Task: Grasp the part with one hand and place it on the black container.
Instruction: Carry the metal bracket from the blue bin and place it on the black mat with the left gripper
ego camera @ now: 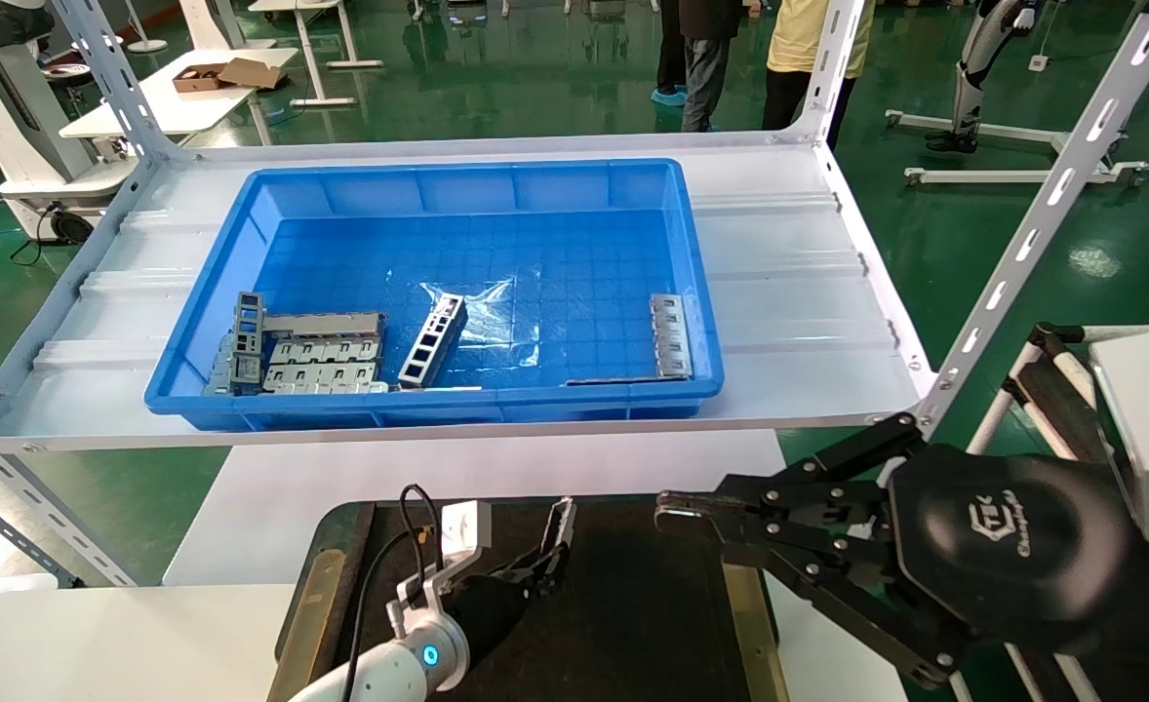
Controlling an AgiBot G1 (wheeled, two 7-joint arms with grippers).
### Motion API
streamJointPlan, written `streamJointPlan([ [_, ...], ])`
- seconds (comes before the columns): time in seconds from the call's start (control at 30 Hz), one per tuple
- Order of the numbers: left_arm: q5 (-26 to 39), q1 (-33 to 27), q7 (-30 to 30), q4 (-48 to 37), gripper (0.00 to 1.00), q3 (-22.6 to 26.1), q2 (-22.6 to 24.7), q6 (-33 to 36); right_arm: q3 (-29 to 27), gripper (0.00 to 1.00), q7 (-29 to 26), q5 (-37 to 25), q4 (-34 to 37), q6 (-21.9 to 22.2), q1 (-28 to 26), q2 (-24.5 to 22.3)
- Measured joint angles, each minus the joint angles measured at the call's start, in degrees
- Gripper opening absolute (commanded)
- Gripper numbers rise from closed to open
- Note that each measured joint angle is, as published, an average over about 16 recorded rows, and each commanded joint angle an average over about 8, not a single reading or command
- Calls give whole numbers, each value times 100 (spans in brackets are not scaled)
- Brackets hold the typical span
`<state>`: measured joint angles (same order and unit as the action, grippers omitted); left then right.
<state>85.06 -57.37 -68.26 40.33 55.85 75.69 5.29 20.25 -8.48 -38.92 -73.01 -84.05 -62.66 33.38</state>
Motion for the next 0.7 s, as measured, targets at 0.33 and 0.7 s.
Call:
streamJointPlan([
  [0.33,24,281,-259,523,0,106,-263,-219,1,0,0,1,0,0,0,0],
  [0.7,34,563,-353,889,0,158,-484,-536,2,0,1,1,0,1,0,-1],
])
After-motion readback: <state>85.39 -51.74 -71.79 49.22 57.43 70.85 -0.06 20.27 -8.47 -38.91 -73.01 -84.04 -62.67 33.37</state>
